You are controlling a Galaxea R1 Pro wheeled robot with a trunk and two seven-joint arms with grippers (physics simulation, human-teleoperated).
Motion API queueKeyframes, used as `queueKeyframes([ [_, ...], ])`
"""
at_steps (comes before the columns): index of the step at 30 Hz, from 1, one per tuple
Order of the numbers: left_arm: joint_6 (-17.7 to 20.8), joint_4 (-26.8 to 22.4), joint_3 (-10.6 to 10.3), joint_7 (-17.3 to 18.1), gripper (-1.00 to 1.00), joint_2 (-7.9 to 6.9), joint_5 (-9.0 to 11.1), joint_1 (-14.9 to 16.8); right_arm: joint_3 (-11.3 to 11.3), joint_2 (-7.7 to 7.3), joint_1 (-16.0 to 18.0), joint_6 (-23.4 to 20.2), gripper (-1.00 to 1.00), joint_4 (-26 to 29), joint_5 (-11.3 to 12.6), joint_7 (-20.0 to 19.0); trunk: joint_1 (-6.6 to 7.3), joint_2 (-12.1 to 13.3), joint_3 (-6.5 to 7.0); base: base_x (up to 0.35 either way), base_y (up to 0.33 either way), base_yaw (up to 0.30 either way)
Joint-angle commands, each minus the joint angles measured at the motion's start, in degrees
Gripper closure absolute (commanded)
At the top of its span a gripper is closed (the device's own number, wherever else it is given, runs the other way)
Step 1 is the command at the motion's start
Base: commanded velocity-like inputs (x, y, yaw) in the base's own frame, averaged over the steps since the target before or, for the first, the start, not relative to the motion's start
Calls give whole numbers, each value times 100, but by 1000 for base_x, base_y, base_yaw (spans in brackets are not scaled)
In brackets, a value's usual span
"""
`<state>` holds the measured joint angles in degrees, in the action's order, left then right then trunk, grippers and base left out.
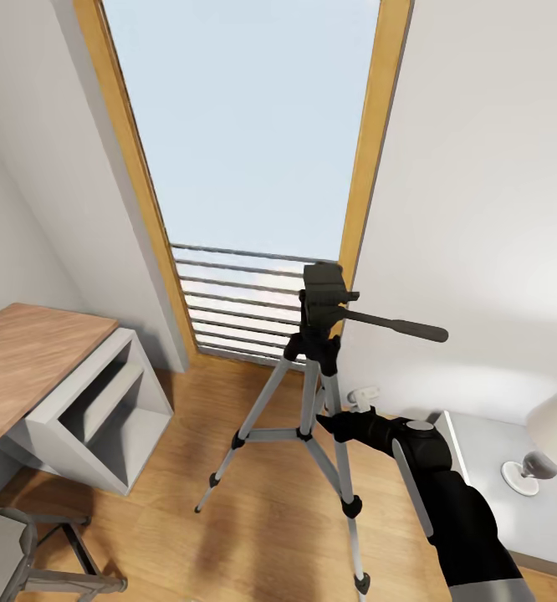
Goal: Attach the digital camera to the camera tripod in the bedroom.
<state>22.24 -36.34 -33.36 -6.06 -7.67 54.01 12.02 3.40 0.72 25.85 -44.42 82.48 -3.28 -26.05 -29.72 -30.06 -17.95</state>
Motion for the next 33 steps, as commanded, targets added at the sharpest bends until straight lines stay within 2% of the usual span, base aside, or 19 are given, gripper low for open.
queueKeyframes([
  [1, 214, -245, -31, -177, 100, -52, 29, 11, -6, 1, 4, -9, 100, 0, -166, -32, -2, -8, -11, 0, 0, 0],
  [2, 1066, -1527, 191, -1188, 100, -198, -4, 185, -1, 2, 4, -12, 100, -5, -207, -35, -2, -8, -11, 0, 0, 0],
  [4, 1289, -1954, 380, -1533, 100, -218, -7, 252, 0, 6, 5, -11, 100, -6, -219, -39, -2, -8, -11, 0, 0, 0],
  [5, 1541, -2383, 623, -1824, 100, -230, -10, 297, 1, 7, 4, -9, 100, -7, -228, -43, -2, -8, -11, 0, 0, 0],
  [7, 2193, -3224, 1213, -2164, 100, -243, -17, 354, 2, 10, 6, -10, 100, -8, -242, -47, -2, -8, -11, 0, 0, 0],
  [8, 3054, -4073, 2004, -2322, 100, -241, -20, 467, 2, 6, 7, -13, 100, -8, -253, -54, -2, -8, -11, 0, 0, 0],
  [9, 3184, -4186, 2140, -2338, 100, -240, -21, 525, 2, 5, 7, -13, 100, -7, -253, -58, -2, -8, -11, 0, 0, 0],
  [10, 3381, -4348, 2376, -2365, 100, -240, -20, 708, 2, 4, 7, -14, 100, -6, -253, -65, -2, -8, -11, 0, 0, 0],
  [13, 3554, -4487, 2604, -2392, 100, -245, -17, 993, 2, 5, 7, -14, 100, -7, -253, -70, -2, -8, -11, 0, 0, 0],
  [14, 3622, -4541, 2694, -2404, 100, -251, -11, 1203, 2, 3, 7, -14, 100, -9, -252, -72, -2, -8, -11, 0, 0, 0],
  [18, 3694, -4577, 2790, -2430, 100, -257, 2, 1689, 1, 0, 6, -14, 100, -11, -252, -75, -2, -8, -11, 0, 0, 0],
  [19, 3715, -4544, 2815, -2444, 100, -258, 6, 1972, -2, -1, 6, -14, 100, -11, -252, -75, -2, -8, -11, 0, 0, 0],
  [23, 3739, -4423, 2842, -2511, 100, -256, 10, 2561, -3, -12, 6, -14, 100, -12, -252, -76, -2, -8, -11, 0, 0, 0],
  [24, 3747, -4357, 2849, -2553, 100, -255, 16, 2851, -1, -21, 5, -14, 100, -12, -252, -76, -2, -8, -11, 0, 0, 0],
  [27, 3754, -4222, 2854, -2598, 100, -256, 45, 3271, -1, -27, 6, -14, 100, -12, -252, -76, -2, -8, -11, 0, 0, 0],
  [29, 3757, -4019, 2858, -2621, 100, -248, 73, 3669, -4, -34, 7, -14, 100, -12, -252, -76, -2, -8, -11, 0, 0, 0],
  [31, 3759, -3749, 2860, -2633, 100, -232, 96, 4082, -5, -40, 7, -14, 100, -12, -257, -74, -2, -8, -11, 0, 0, 0],
  [32, 3759, -3390, 2861, -2636, 100, -210, 132, 4537, -6, -43, 7, -18, 100, -12, -260, -77, -2, -8, -11, 0, 0, 0],
  [33, 3757, -3250, 2861, -2636, 100, -199, 154, 4695, -6, -46, 7, -21, 100, -12, -259, -79, -2, -8, -11, 0, 0, 0],
])
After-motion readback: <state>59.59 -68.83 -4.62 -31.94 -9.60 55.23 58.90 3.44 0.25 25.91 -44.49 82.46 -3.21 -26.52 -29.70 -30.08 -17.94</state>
